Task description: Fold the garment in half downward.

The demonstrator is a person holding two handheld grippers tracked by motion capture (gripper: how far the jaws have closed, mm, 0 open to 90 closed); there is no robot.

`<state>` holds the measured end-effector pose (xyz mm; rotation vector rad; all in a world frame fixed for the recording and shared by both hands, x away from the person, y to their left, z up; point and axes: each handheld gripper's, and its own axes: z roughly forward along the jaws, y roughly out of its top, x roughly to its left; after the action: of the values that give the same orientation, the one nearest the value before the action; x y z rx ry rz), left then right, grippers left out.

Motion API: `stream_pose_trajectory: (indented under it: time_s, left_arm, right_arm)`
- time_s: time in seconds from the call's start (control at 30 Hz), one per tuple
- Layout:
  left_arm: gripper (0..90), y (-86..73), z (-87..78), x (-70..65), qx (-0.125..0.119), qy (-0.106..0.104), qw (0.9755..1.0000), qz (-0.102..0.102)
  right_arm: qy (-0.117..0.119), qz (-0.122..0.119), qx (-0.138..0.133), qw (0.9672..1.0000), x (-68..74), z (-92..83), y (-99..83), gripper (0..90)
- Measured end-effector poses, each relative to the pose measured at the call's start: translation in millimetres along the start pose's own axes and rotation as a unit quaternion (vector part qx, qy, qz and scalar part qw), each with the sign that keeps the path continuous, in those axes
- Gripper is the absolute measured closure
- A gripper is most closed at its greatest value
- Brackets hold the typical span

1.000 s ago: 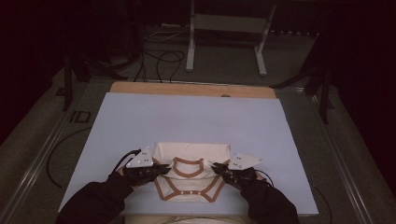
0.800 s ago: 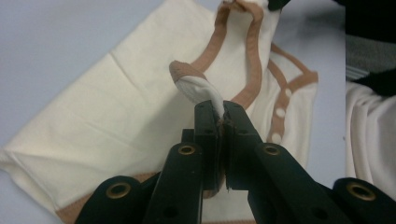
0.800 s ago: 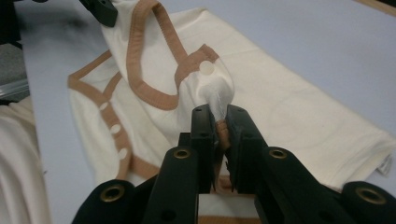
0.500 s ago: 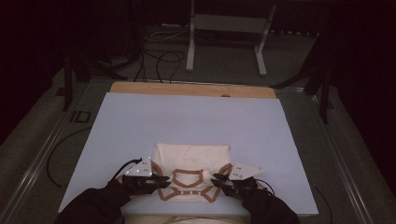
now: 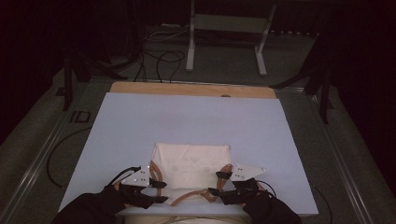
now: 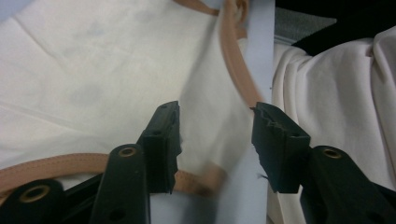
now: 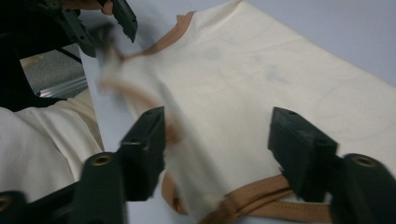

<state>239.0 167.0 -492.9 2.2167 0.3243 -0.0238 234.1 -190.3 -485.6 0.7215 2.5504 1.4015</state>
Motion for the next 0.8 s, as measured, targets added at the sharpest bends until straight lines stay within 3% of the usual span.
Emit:
stream_pose_trajectory:
  time_s: [0.13, 0.2, 0.27, 0.33, 0.37, 0.47, 0.63, 0.7, 0.8]
  left_arm:
    - [41.2, 1.6, -5.0, 0.6, -0.007, 0.011, 0.9999, -0.007]
    - [36.6, 3.2, -8.2, 1.9, -0.012, 0.02, 0.9997, -0.009]
    - [28.6, 5.7, -11.6, 5.5, -0.02, 0.023, 0.9994, -0.019]
    - [18.3, 5.8, -12.2, 6.1, -0.023, 0.018, 0.9994, -0.018]
    - [18.3, 6.2, -12.9, 6.3, -0.026, 0.015, 0.9995, -0.014]
    - [7.9, 8.9, -13.4, 9.6, -0.026, 0.03, 0.9991, -0.015]
    - [2.9, 12.2, -15.6, 14.2, -0.036, 0.044, 0.9983, -0.014]
    - [2.0, 16.2, -17.5, 20.5, -0.043, 0.062, 0.9969, -0.024]
    - [0.9, 18.9, -20.1, 27.4, -0.048, 0.07, 0.9961, -0.026]
  right_arm:
    - [0.0, 0.0, -0.004, 1.0, -1.0, -1.8, 2.5, 27.5]
    - [0.007, 0.004, -0.006, 1.0, -1.9, -2.2, 3.9, 18.6]
    - [0.005, 0.005, -0.006, 1.0, -2.5, -2.0, 4.8, 16.6]
    - [0.006, 0.005, -0.005, 1.0, -3.3, -1.8, 5.2, 14.2]
    - [0.006, 0.003, -0.005, 1.0, -3.9, -1.6, 5.3, 13.8]
    - [-0.004, 0.002, -0.007, 1.0, -7.1, -2.2, 6.9, 12.8]
    - [-0.012, -0.003, -0.015, 0.9998, -13.3, -4.3, 9.7, 10.6]
    - [-0.015, -0.005, -0.021, 0.9997, -16.7, -5.6, 12.1, 10.4]
    - [-0.026, -0.005, -0.023, 0.9994, -21.8, -8.4, 17.0, 10.4]
